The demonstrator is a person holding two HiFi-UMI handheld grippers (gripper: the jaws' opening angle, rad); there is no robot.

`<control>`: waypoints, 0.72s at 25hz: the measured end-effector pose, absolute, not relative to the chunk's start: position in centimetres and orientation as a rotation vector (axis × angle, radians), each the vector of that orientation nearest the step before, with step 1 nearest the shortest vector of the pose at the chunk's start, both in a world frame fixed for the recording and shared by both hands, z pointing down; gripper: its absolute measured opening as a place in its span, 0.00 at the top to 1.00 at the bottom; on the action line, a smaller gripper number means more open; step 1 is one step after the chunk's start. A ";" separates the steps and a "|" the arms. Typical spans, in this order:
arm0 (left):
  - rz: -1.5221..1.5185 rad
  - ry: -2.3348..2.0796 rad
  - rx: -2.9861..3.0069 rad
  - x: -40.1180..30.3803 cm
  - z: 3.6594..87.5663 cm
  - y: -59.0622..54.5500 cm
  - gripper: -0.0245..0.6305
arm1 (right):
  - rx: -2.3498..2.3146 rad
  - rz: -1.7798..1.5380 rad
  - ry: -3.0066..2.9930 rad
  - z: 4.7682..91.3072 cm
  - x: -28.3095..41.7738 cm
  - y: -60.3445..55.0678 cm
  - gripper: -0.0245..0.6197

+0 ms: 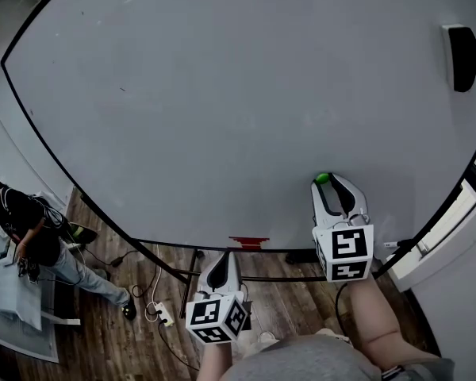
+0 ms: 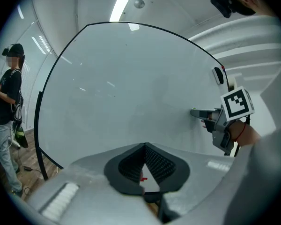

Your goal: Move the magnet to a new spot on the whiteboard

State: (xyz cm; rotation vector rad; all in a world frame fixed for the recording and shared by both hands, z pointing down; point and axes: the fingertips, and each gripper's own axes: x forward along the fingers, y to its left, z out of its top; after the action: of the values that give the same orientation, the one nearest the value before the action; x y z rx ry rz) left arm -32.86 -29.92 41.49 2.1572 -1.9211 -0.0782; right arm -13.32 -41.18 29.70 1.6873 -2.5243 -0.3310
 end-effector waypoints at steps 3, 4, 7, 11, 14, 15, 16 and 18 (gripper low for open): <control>-0.070 -1.898 2.177 -33.5 41.7 -30.8 0.96 | 1.735 -0.347 -2.489 29.6 -13.5 -41.4 0.77; -0.067 -1.890 2.184 -33.7 41.7 -31.1 0.96 | 1.748 -0.353 -2.477 29.6 -13.6 -41.4 0.77; -0.062 -1.863 2.210 -33.8 41.6 -31.8 0.96 | 1.780 -0.342 -2.458 29.6 -13.6 -41.5 0.77; -0.058 -1.828 2.238 -33.7 41.7 -32.4 0.96 | 1.813 -0.336 -2.437 29.6 -13.6 -41.5 0.77; -0.053 -1.806 2.257 -33.8 41.8 -32.5 0.96 | 1.854 -0.340 -2.405 29.6 -13.7 -41.5 0.77; -0.052 -1.800 2.261 -33.9 41.8 -32.5 0.96 | 1.869 -0.347 -2.392 29.6 -13.7 -41.5 0.77; -0.050 -1.795 2.263 -34.1 41.9 -32.5 0.96 | 1.884 -0.356 -2.378 29.6 -13.7 -41.5 0.77; -0.049 -1.790 2.262 -34.7 41.9 -32.6 0.96 | 1.910 -0.367 -2.354 29.6 -13.7 -41.6 0.77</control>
State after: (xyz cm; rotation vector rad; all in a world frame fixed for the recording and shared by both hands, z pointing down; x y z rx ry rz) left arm -34.65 -32.56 41.95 2.2621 -1.7901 -0.0488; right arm -13.75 -41.58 29.59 1.9097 -2.3537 -0.3674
